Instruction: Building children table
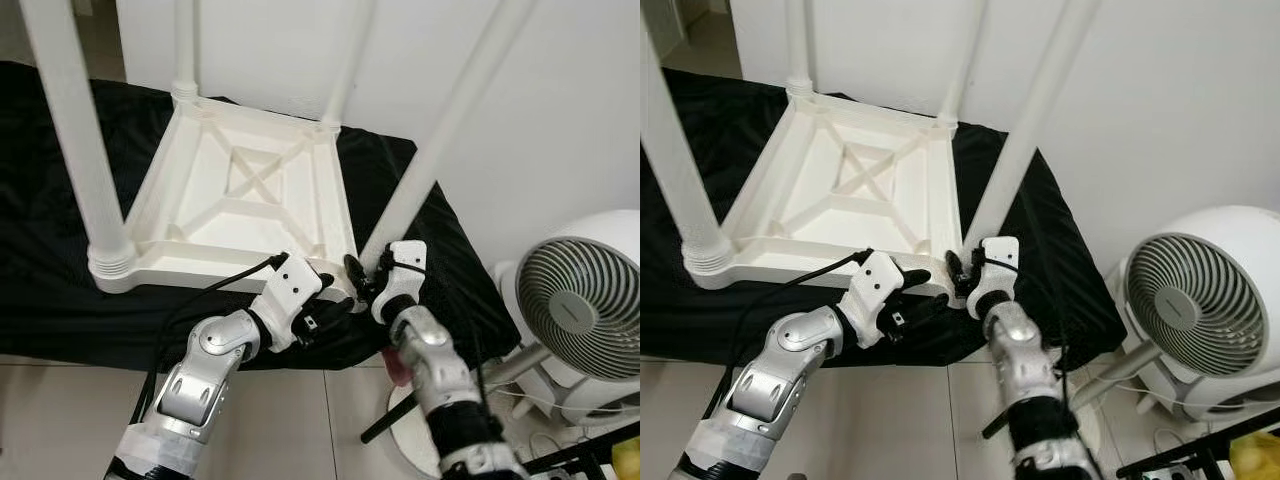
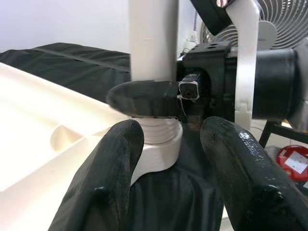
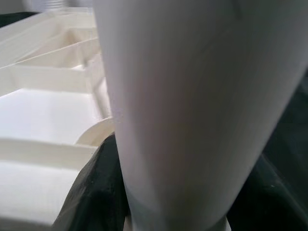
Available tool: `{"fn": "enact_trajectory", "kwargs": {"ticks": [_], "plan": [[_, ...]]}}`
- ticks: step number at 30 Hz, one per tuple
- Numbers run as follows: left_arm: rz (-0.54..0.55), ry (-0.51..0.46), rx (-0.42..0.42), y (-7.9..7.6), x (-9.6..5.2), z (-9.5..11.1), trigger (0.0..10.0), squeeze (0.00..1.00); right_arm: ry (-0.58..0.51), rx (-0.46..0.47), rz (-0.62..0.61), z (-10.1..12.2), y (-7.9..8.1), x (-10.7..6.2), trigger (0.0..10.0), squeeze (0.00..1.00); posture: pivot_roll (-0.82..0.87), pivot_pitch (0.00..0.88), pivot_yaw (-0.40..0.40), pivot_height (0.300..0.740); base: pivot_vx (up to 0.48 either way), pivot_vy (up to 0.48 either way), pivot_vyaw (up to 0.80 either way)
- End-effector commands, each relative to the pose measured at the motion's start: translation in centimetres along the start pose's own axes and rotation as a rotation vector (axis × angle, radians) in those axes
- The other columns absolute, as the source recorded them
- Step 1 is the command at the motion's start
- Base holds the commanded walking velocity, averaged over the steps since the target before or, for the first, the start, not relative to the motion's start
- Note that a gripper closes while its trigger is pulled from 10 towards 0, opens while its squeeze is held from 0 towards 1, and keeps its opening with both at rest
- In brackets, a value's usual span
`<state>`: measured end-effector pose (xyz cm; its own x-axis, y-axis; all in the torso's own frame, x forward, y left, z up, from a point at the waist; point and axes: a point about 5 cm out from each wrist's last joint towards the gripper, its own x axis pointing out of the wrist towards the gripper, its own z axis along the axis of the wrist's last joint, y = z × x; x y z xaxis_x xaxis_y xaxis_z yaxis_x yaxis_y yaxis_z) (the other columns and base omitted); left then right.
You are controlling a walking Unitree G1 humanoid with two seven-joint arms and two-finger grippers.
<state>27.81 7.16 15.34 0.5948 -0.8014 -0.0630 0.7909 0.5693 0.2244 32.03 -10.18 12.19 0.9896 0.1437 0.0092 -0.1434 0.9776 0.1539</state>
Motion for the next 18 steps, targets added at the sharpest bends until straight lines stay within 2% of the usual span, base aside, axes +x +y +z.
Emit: {"fn": "enact_trajectory", "kwargs": {"ticks": [1,4,9,10,14,17,18], "plan": [[0.032,-0.008,-0.014,-0.2,0.4,0.1,10.0,0.0,0.089,-0.032,-0.144,-1.8,-1.8,-1.2,10.0,0.0,0.12,0.02,-0.207,0.74,0.0,0.0,0.0],[0.033,-0.009,-0.015,-0.3,0.4,0.1,10.0,0.0,0.071,-0.008,-0.112,-1.7,-0.5,-1.7,10.0,0.0,0.12,0.021,-0.208,0.74,0.0,0.0,0.0],[0.032,-0.009,-0.017,-0.3,0.4,0.1,10.0,0.0,0.053,-0.014,-0.117,-1.1,-0.8,-1.6,10.0,0.0,0.12,0.021,-0.208,0.74,0.0,0.0,0.0],[0.031,-0.008,-0.018,-0.4,0.4,0.0,10.0,0.0,0.041,-0.013,-0.11,-0.9,-0.8,-1.6,10.0,1.0,0.12,0.021,-0.209,0.74,0.0,0.0,0.0],[0.03,-0.009,-0.019,-0.4,0.4,0.1,10.0,0.0,0.011,0.007,-0.074,-0.2,-0.4,-1.7,10.0,1.0,0.12,0.019,-0.212,0.74,0.0,0.0,0.0],[0.035,-0.011,-0.02,-0.3,0.4,0.1,10.0,0.0,0.007,0.009,0.037,0.2,-0.4,-1.8,10.0,1.0,0.12,0.017,-0.216,0.74,0.0,0.0,0.0],[0.035,-0.011,-0.02,-0.3,0.4,0.1,10.0,0.0,0.007,0.009,0.037,0.2,-0.4,-1.8,10.0,1.0,0.12,0.017,-0.216,0.74,0.0,0.0,0.0]]}}
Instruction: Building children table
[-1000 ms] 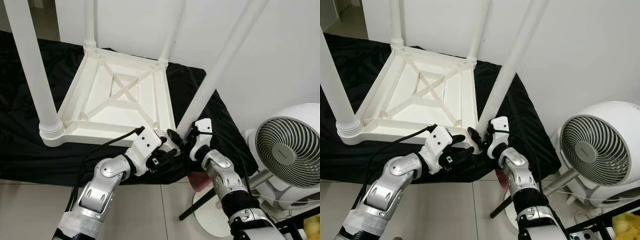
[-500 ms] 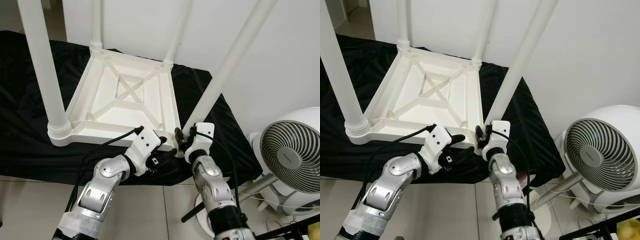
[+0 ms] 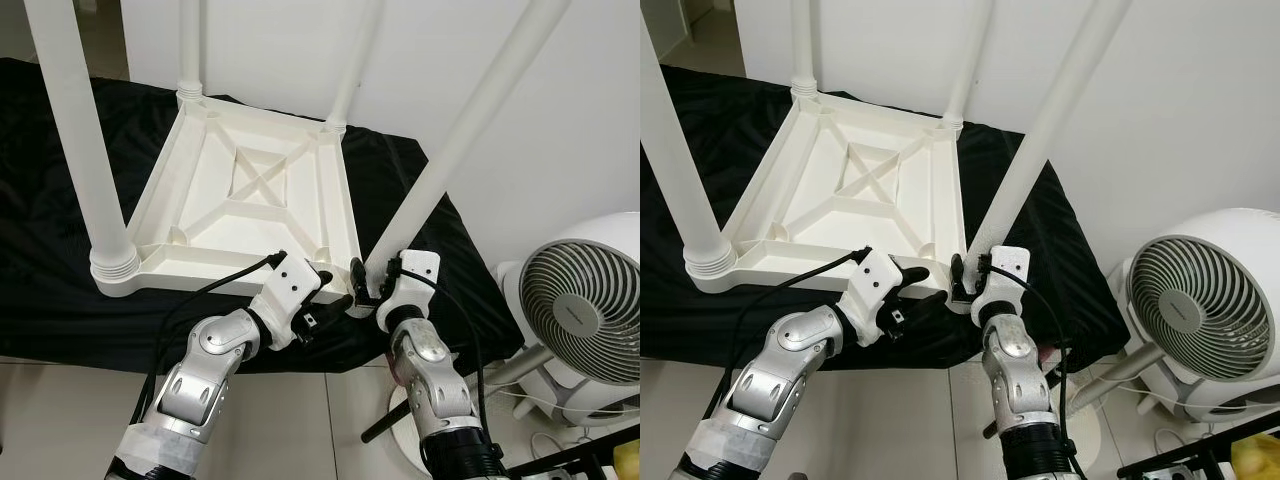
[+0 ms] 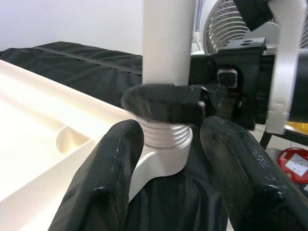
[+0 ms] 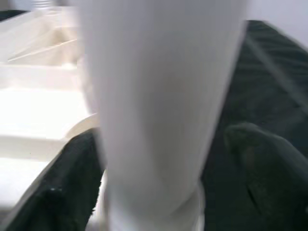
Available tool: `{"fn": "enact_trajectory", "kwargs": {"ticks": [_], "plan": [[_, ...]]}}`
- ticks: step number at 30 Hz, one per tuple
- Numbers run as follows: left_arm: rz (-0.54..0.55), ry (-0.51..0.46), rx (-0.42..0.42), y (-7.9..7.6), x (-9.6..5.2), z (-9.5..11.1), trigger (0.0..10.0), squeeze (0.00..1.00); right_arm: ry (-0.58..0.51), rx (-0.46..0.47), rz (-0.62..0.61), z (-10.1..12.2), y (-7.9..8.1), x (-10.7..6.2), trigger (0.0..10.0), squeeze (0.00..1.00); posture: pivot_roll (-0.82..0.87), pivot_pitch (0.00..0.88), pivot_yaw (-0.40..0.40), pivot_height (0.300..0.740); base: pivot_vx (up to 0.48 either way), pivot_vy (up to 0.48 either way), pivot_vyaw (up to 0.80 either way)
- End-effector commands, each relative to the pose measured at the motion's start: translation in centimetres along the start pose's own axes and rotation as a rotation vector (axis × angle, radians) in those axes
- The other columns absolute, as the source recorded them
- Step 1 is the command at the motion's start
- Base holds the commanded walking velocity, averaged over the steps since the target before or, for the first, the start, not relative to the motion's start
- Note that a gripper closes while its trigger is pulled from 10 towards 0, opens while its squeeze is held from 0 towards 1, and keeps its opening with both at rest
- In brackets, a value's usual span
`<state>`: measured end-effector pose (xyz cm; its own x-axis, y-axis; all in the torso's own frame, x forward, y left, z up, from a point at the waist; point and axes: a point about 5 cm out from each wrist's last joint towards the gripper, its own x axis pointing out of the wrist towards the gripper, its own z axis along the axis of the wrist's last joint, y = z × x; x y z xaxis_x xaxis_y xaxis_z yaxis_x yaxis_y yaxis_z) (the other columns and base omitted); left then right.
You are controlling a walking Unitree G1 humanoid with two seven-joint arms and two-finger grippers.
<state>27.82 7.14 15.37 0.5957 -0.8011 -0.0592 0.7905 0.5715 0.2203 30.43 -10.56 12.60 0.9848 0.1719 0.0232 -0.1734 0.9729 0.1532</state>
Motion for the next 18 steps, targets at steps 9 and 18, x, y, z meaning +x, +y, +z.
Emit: {"fn": "enact_trajectory", "kwargs": {"ticks": [9,18], "plan": [[0.022,-0.003,-0.016,-0.4,0.3,0.0,10.0,0.0,0.015,-0.089,0.285,0.4,-1.9,0.1,10.0,0.0,0.12,0.005,-0.214,0.74,0.0,0.0,0.0],[-0.042,0.003,-0.015,-1.0,0.2,-0.1,10.0,0.0,0.052,-0.211,0.525,0.4,-2.5,2.3,10.0,0.0,0.13,0.0,-0.212,0.74,0.0,0.0,0.0]]}}
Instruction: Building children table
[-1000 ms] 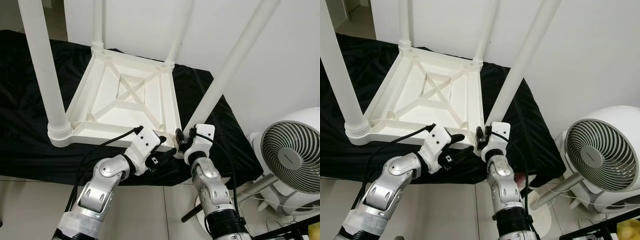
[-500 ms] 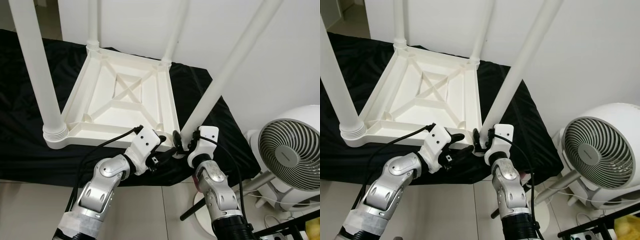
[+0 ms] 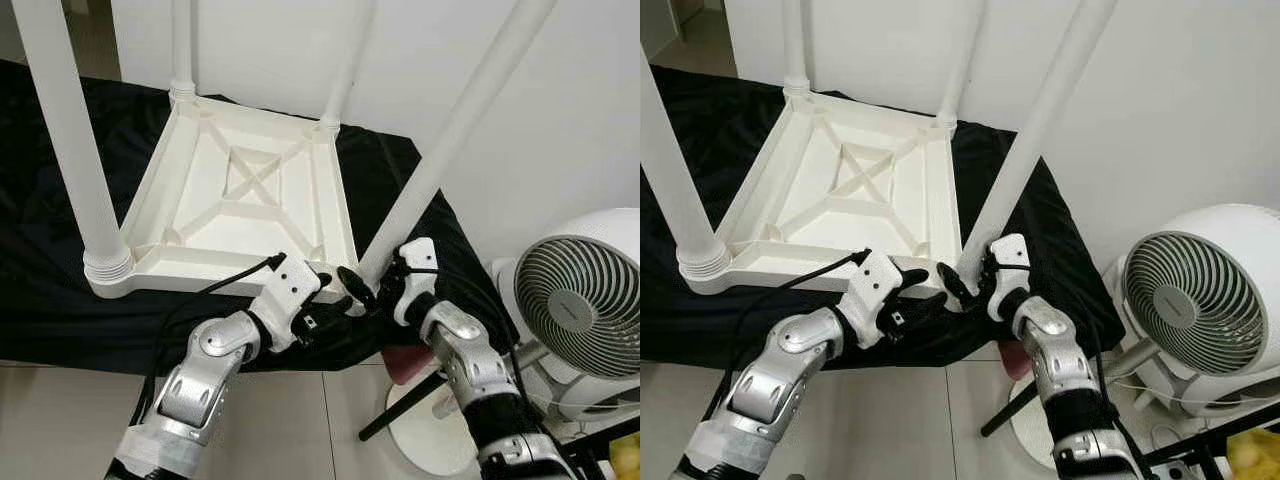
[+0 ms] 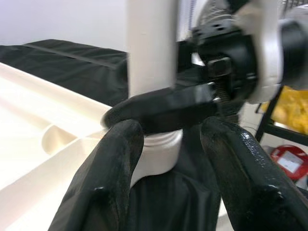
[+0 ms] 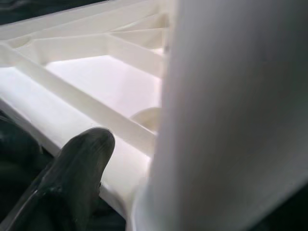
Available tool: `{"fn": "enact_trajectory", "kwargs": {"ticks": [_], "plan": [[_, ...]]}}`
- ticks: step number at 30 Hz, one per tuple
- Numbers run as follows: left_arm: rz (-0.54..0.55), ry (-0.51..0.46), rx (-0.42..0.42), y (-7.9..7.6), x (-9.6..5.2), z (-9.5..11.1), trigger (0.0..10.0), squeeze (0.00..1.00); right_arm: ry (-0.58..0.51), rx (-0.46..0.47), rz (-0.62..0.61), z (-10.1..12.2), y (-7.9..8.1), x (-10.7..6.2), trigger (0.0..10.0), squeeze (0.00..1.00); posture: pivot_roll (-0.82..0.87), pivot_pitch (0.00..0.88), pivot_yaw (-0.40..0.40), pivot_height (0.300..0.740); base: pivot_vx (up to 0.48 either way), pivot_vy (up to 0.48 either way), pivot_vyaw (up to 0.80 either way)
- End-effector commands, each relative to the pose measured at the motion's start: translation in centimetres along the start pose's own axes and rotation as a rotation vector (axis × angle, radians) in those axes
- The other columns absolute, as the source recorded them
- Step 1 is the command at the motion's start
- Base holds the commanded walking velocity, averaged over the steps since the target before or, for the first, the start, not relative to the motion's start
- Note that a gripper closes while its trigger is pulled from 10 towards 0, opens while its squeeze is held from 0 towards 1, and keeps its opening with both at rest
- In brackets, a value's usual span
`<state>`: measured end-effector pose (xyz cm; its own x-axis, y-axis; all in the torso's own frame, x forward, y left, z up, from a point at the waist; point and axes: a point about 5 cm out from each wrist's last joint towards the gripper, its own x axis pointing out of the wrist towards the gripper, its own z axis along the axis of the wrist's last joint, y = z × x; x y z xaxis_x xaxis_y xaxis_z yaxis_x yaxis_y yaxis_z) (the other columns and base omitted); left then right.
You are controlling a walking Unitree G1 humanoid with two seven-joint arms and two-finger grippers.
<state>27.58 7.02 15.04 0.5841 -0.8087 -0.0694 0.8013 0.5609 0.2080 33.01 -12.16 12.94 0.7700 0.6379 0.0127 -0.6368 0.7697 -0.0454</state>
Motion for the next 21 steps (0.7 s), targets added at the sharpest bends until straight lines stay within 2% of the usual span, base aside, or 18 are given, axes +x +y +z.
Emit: {"fn": "enact_trajectory", "kwargs": {"ticks": [1,2,3,4,6,13,19,20,21], "plan": [[-0.03,-0.004,-0.003,-0.7,0.3,0.2,10.0,0.0,0.019,-0.025,0.018,-0.2,-0.4,-0.1,10.0,0.0,0.13,0.0,-0.212,0.74,0.0,0.0,0.0],[-0.036,-0.004,-0.003,-0.8,0.2,0.2,10.0,0.0,0.028,-0.018,0.042,-0.4,-0.4,0.1,9.1,0.0,0.14,0.0,-0.213,0.74,0.0,0.0,0.0],[-0.042,-0.002,-0.002,-0.8,0.2,0.2,10.0,0.0,0.039,-0.019,0.073,-0.5,-0.3,0.3,3.6,0.0,0.14,0.0,-0.213,0.74,0.0,0.0,0.0],[-0.042,-0.002,-0.002,-0.8,0.2,0.2,10.0,0.0,0.039,-0.019,0.073,-0.5,-0.3,0.3,3.6,0.0,0.14,0.0,-0.213,0.74,0.0,0.0,0.0],[-0.048,0.001,-0.002,-0.9,0.1,0.2,10.0,0.0,0.066,-0.032,0.117,-1.1,-0.2,0.6,0.0,0.0,0.15,0.0,-0.217,0.74,0.0,0.0,0.0],[-0.043,0.005,-0.002,-0.9,-0.1,0.2,10.0,0.0,0.083,-0.039,0.134,-1.7,-0.4,0.4,0.0,0.0,0.15,0.0,-0.221,0.74,0.0,0.0,0.0],[-0.049,0.011,-0.014,-1.3,-0.2,0.0,10.0,0.0,0.085,-0.011,0.105,-2.3,-1.0,-0.4,0.0,0.0,0.14,0.0,-0.218,0.74,0.0,0.0,0.0],[-0.049,0.013,-0.015,-1.3,-0.2,0.0,10.0,0.0,0.082,-0.016,0.082,-2.3,-1.2,-0.5,4.0,0.0,0.14,0.0,-0.215,0.74,0.0,0.0,0.0],[-0.049,0.015,-0.015,-1.3,-0.3,-0.1,10.0,0.0,0.08,-0.021,0.066,-2.3,-1.4,-0.5,4.0,0.0,0.14,0.0,-0.215,0.74,0.0,0.0,0.0]]}}
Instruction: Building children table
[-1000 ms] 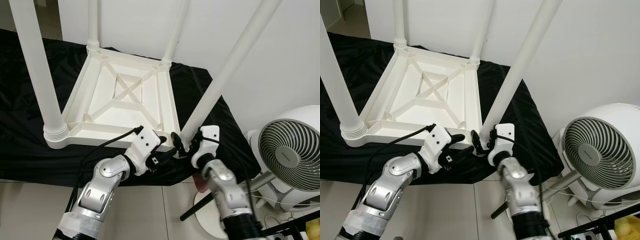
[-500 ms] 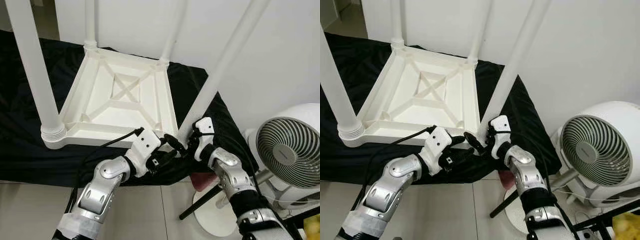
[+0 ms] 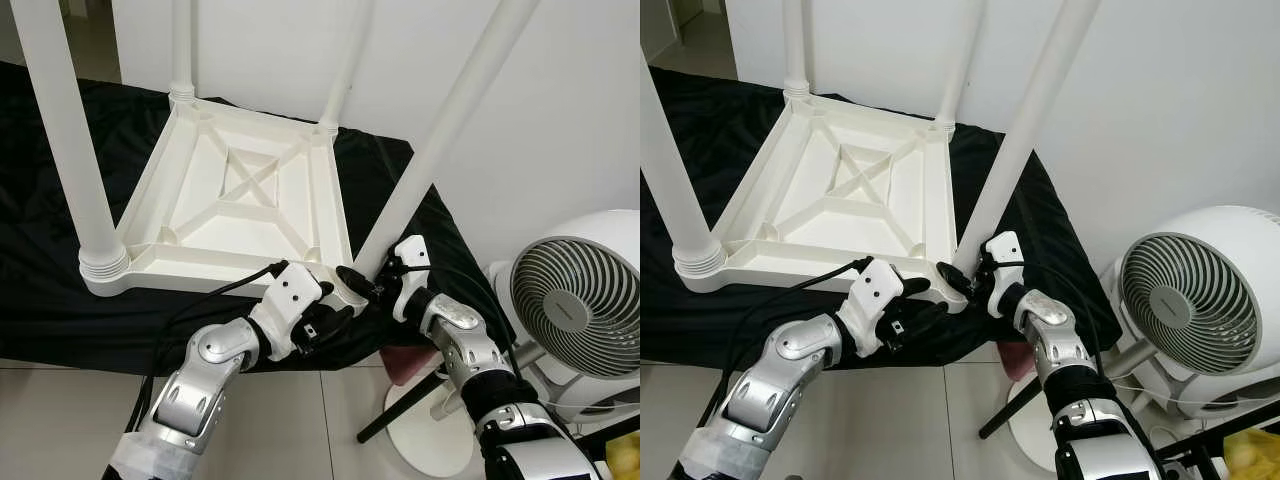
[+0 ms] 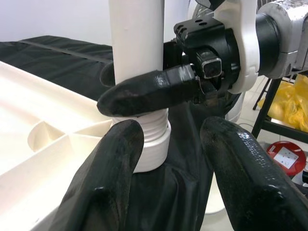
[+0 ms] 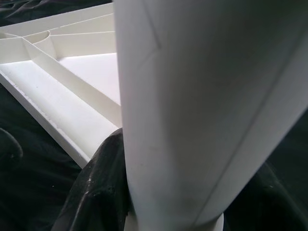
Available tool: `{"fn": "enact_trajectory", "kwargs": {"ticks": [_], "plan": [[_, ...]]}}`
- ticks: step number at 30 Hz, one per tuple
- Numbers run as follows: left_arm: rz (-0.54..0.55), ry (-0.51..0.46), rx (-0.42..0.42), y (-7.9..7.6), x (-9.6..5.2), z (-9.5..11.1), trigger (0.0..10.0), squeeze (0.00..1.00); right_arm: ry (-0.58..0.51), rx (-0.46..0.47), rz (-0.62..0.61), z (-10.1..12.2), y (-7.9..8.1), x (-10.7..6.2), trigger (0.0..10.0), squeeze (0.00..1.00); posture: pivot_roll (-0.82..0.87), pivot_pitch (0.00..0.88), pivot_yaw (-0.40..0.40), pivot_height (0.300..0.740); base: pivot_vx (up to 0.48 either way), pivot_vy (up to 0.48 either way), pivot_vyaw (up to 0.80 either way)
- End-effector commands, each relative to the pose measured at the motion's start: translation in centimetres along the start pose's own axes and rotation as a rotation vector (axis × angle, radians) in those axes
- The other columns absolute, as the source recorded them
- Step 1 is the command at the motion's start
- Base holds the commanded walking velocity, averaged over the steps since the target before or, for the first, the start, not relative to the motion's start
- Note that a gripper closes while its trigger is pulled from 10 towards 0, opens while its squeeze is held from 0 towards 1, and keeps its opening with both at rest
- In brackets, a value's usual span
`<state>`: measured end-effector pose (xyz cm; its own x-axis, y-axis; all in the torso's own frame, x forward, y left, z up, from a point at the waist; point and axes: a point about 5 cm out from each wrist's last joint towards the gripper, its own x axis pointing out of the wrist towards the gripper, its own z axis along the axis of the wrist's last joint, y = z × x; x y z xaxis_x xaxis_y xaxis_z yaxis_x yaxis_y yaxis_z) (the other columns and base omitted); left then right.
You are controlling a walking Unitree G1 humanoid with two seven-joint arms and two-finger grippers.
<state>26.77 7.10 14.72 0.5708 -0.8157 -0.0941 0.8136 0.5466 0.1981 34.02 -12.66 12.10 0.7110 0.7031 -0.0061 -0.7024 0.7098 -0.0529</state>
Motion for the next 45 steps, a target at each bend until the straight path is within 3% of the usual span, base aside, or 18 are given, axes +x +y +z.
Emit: {"fn": "enact_trajectory", "kwargs": {"ticks": [1,9,14,15,17,20,23,25,29,30,42,43,44,45], "plan": [[-0.029,-0.005,-0.007,-0.7,0.2,0.1,10.0,0.0,0.055,0.002,-0.043,-1.3,-0.4,-1.0,10.0,0.0,0.13,0.006,-0.211,0.74,0.0,0.0,0.0],[0.005,0.004,-0.01,-0.2,0.2,-0.2,10.0,0.0,0.069,0.021,-0.21,-1.3,0.1,-1.0,10.0,0.0,0.12,0.019,-0.207,0.74,0.0,0.0,0.0],[0.004,0.009,-0.004,-0.2,0.2,-0.2,10.0,0.0,0.087,0.116,-0.44,-1.8,1.0,-0.9,10.0,0.0,0.12,0.021,-0.206,0.74,0.0,0.0,0.0],[0.004,0.009,-0.004,-0.2,0.2,-0.2,10.0,0.0,0.087,0.116,-0.44,-1.8,1.0,-0.9,10.0,0.0,0.12,0.021,-0.206,0.74,0.0,0.0,0.0],[0.002,0.01,-0.008,-0.2,0.2,-0.2,10.0,0.0,0.092,0.146,-0.582,-2.0,1.6,-1.0,10.0,0.0,0.11,0.023,-0.203,0.74,0.0,0.0,0.0],[0.0,0.011,-0.008,-0.2,0.2,-0.2,10.0,0.0,0.104,0.163,-0.681,-2.2,2.4,-1.0,10.0,0.0,0.11,0.023,-0.202,0.74,0.0,0.0,0.0],[-0.001,0.01,-0.008,-0.2,0.3,-0.2,10.0,0.0,0.115,0.182,-0.719,-2.2,3.1,-0.8,10.0,0.0,0.11,0.023,-0.204,0.74,0.0,0.0,0.0],[-0.003,0.005,-0.011,-0.2,0.3,-0.2,10.0,0.0,0.118,0.195,-0.684,-2.0,4.5,-0.3,10.0,0.0,0.11,0.021,-0.205,0.74,0.0,0.0,0.0],[-0.002,0.005,-0.01,-0.2,0.4,-0.2,10.0,0.0,0.102,0.203,-0.69,-1.6,4.1,-0.7,10.0,0.0,0.11,0.02,-0.208,0.74,0.0,0.0,0.0],[-0.001,0.005,-0.009,-0.2,0.4,-0.2,10.0,0.0,0.089,0.209,-0.68,-1.4,4.0,-0.7,10.0,1.0,0.12,0.02,-0.21,0.74,0.0,0.0,0.0],[0.006,0.007,-0.01,-0.2,0.2,-0.1,10.0,0.0,0.031,0.192,-0.558,-0.4,3.4,-1.5,10.0,1.0,0.12,0.023,-0.213,0.74,0.0,0.0,0.0],[0.005,0.007,-0.011,-0.2,0.1,-0.1,10.0,0.0,0.032,0.169,-0.496,-0.3,3.0,-1.9,10.0,0.93,0.11,0.023,-0.212,0.74,0.0,0.0,0.0],[0.003,0.007,-0.011,-0.2,0.1,-0.1,10.0,0.0,0.036,0.154,-0.443,-0.3,2.7,-2.3,10.0,0.2,0.11,0.023,-0.212,0.74,0.0,0.0,0.0],[0.002,0.007,-0.01,-0.2,0.0,-0.1,10.0,0.0,0.034,0.143,-0.398,-0.3,2.4,-2.6,10.0,0.0,0.11,0.023,-0.212,0.74,0.0,0.0,0.0]]}}
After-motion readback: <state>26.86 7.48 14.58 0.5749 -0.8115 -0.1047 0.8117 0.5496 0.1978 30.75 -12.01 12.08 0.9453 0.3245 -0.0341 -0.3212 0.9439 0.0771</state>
